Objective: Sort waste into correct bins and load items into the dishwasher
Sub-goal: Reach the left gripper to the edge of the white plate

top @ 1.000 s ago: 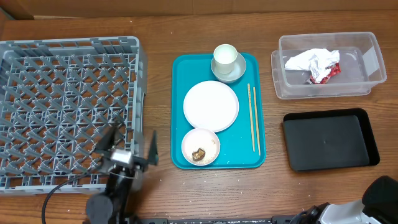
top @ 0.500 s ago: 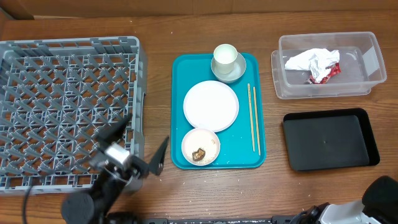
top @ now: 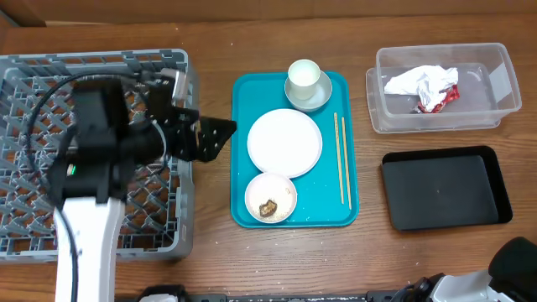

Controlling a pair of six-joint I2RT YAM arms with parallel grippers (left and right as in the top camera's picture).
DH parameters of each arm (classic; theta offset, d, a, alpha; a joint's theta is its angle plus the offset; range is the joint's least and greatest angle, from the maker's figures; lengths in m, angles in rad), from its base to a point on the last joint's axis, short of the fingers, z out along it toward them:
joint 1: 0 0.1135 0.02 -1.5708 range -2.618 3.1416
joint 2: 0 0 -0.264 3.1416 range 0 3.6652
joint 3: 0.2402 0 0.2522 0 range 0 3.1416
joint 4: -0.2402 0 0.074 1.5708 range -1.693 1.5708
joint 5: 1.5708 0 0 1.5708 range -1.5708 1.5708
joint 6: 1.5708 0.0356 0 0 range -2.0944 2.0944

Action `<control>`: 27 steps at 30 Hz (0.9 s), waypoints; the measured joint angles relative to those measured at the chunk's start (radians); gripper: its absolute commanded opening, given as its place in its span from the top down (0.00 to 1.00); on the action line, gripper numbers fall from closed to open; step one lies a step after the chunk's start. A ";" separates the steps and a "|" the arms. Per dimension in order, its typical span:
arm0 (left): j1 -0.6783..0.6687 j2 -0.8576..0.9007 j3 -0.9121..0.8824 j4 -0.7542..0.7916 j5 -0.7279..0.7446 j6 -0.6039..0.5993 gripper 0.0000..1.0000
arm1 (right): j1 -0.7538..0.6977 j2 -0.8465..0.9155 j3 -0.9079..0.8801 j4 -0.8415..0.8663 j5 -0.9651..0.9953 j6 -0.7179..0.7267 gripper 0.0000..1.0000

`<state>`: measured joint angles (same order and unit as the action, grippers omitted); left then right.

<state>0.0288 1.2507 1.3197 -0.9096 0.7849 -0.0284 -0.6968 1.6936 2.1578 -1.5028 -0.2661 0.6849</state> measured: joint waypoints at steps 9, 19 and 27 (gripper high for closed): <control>-0.215 0.256 0.187 -0.157 -0.115 -0.093 0.00 | 0.000 0.000 0.000 -0.001 0.000 0.000 0.00; -0.549 0.555 0.671 -0.429 -0.607 -0.101 0.00 | 0.000 0.000 0.000 -0.001 0.000 0.000 0.00; -0.629 0.706 0.673 -0.367 -0.525 -0.180 0.00 | 0.000 0.000 0.000 -0.001 0.000 0.000 0.00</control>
<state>-0.6006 1.9572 1.9923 -1.2762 0.2596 -0.2089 -0.6968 1.6936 2.1578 -1.5036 -0.2661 0.6846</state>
